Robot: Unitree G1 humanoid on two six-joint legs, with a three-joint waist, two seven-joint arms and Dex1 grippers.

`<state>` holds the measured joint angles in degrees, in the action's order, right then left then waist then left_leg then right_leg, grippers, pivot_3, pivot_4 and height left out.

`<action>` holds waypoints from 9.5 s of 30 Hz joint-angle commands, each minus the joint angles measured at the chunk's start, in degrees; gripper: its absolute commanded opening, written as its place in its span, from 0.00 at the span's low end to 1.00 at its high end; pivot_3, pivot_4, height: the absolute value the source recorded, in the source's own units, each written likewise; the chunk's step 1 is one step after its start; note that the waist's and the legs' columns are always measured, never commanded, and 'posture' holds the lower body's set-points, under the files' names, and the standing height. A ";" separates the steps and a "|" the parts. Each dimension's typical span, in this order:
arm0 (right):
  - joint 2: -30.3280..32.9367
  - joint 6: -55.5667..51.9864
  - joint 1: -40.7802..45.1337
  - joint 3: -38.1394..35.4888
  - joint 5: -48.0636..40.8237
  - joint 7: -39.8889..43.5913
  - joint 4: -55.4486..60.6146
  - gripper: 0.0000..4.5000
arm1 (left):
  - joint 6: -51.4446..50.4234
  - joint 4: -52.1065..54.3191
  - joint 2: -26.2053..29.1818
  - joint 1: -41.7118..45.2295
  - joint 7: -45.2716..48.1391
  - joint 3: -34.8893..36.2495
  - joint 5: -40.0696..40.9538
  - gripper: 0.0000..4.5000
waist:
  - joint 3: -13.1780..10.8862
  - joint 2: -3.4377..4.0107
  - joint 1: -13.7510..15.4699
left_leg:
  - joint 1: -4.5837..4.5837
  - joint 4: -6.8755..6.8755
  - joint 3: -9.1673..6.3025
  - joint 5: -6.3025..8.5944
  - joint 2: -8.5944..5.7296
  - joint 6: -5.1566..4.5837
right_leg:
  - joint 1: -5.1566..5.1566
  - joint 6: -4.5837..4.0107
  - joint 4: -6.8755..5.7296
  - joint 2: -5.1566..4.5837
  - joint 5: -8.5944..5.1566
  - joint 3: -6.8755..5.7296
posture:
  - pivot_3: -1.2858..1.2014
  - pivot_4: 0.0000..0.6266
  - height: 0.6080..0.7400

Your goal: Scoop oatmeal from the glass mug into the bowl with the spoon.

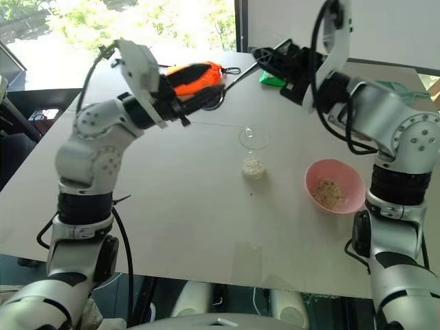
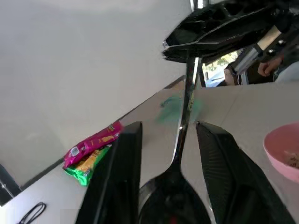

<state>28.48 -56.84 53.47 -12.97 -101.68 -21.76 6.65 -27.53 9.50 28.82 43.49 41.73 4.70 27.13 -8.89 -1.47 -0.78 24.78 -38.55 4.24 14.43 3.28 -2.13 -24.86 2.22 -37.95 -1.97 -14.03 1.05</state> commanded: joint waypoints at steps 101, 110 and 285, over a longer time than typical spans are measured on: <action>4.07 -4.04 -3.38 14.06 40.76 18.20 12.32 0.00 | 29.60 -28.50 -16.62 5.83 -14.73 -10.68 -29.72 0.02 | 0.04 0.08 1.50 | 0.04 -0.10 0.01 -0.12 -0.15 0.17 | 0.06 0.06 -0.02 0.06 -0.03 0.08 | 0.52 0.24 1.00; -0.18 -10.42 0.36 3.03 33.52 13.24 7.02 0.00 | 30.51 -30.08 -16.41 5.47 -15.52 -11.22 -30.58 0.02 | 0.04 0.09 1.45 | 0.03 -0.10 0.03 -0.12 -0.16 0.18 | 0.06 0.06 -0.04 0.05 -0.03 0.07 | 0.52 0.24 1.00; 35.44 2.68 -66.46 -42.80 20.11 25.09 34.37 0.00 | 41.72 -54.46 -27.24 19.60 -13.51 -13.97 -33.87 0.02 | 0.11 0.32 1.65 | 0.04 -0.10 -0.28 -0.08 -0.73 0.11 | 0.28 0.46 0.04 0.00 -0.26 0.50 | 0.52 0.24 1.00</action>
<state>64.96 -56.44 -14.54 -54.36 -77.46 5.09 43.22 14.58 -50.03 1.93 62.42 28.04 -10.52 -8.68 -8.77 -1.15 0.87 24.82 -38.67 3.95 14.34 2.55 -2.01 -24.57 2.68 -37.93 -1.97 -14.28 1.55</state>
